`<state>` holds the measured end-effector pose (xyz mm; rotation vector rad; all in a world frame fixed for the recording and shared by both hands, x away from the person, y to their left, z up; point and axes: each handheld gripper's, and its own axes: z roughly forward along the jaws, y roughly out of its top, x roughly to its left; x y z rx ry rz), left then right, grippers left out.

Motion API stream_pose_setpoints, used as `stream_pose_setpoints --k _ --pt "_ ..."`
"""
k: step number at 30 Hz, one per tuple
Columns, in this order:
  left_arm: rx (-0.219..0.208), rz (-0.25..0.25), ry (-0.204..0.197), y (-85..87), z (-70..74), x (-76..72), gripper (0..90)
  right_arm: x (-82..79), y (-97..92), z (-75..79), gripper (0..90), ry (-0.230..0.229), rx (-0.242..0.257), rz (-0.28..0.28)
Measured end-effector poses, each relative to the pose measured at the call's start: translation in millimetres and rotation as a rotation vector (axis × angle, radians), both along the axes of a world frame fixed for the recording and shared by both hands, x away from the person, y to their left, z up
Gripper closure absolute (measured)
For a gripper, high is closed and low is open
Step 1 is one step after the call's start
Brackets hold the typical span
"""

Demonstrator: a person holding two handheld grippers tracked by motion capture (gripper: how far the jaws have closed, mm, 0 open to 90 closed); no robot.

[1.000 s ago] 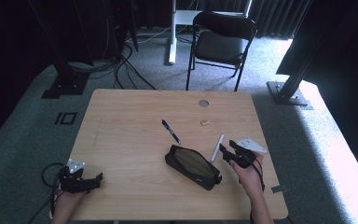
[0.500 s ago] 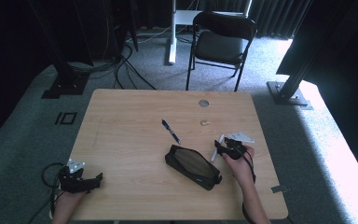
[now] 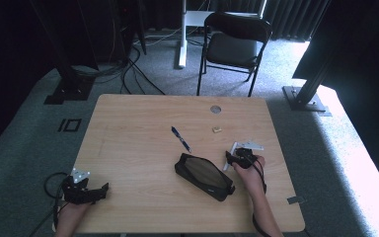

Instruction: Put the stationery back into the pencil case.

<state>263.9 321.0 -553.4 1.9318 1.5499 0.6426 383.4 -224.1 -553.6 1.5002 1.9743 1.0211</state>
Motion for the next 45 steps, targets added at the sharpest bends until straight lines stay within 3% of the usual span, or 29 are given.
stream_pose_setpoints --k 9,13,23,30,40,45 --pt "0.0 0.0 0.0 0.0 0.0 0.0 0.6 2.5 1.7 0.7 57.3 0.024 -0.023 -0.028" --pt "0.0 0.0 0.0 0.0 0.0 0.0 0.5 3.5 4.8 1.1 60.2 0.02 -0.065 -0.019" --pt "0.0 0.0 0.0 0.0 0.0 0.0 0.6 5.5 5.4 3.5 70.9 0.037 -0.08 -0.017" --pt "0.0 0.0 0.0 0.0 0.0 0.0 0.6 7.3 3.5 4.6 77.3 0.049 -0.077 -0.016" --pt "0.0 0.0 0.0 0.0 0.0 0.0 0.6 8.1 0.9 7.1 78.5 0.083 -0.035 -0.009" --pt "0.0 0.0 0.0 0.0 0.0 0.0 0.6 7.4 -0.9 12.4 78.6 0.072 -0.03 -0.001"
